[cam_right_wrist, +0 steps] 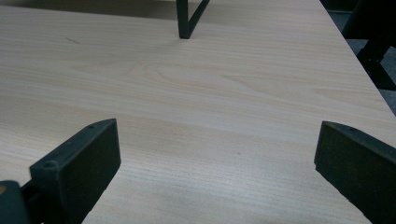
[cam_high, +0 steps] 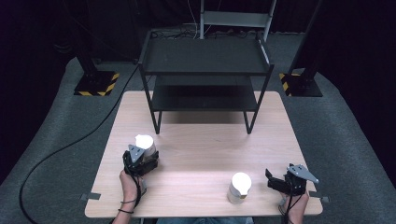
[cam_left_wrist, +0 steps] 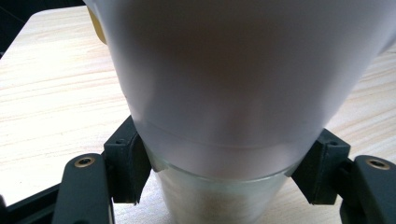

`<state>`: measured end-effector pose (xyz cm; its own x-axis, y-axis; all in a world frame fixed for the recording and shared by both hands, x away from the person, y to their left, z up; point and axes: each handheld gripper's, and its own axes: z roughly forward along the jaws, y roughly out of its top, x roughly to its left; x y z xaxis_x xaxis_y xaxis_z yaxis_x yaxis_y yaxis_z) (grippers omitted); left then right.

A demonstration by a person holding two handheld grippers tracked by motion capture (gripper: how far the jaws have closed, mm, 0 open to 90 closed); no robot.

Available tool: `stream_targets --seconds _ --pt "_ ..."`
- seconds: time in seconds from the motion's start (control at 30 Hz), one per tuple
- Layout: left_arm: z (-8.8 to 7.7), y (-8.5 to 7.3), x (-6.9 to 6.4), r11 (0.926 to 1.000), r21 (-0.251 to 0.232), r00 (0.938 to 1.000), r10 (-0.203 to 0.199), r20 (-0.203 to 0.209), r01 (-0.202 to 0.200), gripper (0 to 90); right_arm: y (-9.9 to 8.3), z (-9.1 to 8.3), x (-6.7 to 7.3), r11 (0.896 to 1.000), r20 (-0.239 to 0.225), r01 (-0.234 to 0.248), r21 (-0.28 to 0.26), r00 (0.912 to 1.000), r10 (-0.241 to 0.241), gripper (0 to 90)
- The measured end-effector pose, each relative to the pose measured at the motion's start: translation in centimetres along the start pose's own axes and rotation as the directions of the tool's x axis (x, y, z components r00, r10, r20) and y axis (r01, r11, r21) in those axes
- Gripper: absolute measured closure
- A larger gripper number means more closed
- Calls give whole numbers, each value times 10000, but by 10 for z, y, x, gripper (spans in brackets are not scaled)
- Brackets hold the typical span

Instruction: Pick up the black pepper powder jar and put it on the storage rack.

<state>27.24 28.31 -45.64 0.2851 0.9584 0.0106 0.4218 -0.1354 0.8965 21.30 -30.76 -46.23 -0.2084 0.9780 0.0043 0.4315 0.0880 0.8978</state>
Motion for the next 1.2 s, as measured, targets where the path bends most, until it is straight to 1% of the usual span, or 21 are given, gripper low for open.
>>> stream_targets --seconds 0.13,0.33,0.43,0.6,0.77,0.87,0.9,0.93,1.03,1.1,1.2 --pt "0 -1 4 9999 -58 9998 92 157 -91 306 0 0 -2 10000 -167 75 -2 9998 -75 0" --pt "-3 0 6 9999 -44 9993 168 331 -167 306 4 2 -2 9997 -190 172 193 9997 -169 0" --pt "-5 2 6 9995 -80 9988 304 389 -301 306 4 2 -2 9996 -250 203 214 9995 -198 0" --pt "-11 6 4 9986 -331 9984 426 385 -413 306 4 2 -2 9996 -216 174 220 9996 -169 0" --pt "-15 15 3 9980 -397 9976 513 469 -495 306 5 2 -2 9995 -212 188 262 9996 -182 0" --pt "-17 20 1 9968 -442 9964 686 501 -664 306 5 3 -2 9995 -241 189 272 9995 -183 0" --pt "-17 20 1 9968 -442 9964 686 501 -664 306 5 3 -2 9995 -241 189 272 9995 -183 0" --pt "-17 24 2 9965 -459 9958 721 567 -695 306 5 2 -2 9994 -247 211 263 9995 -204 0" --pt "-17 29 4 9969 -456 9952 670 720 -638 306 5 2 -2 9995 -223 188 251 9996 -183 0" --pt "-16 32 3 9965 -435 9945 751 731 -720 306 4 2 -2 9995 -226 186 246 9996 -180 0" --pt "-16 34 3 9965 -432 9942 748 772 -716 306 4 2 -2 9996 -230 180 226 9996 -175 0"
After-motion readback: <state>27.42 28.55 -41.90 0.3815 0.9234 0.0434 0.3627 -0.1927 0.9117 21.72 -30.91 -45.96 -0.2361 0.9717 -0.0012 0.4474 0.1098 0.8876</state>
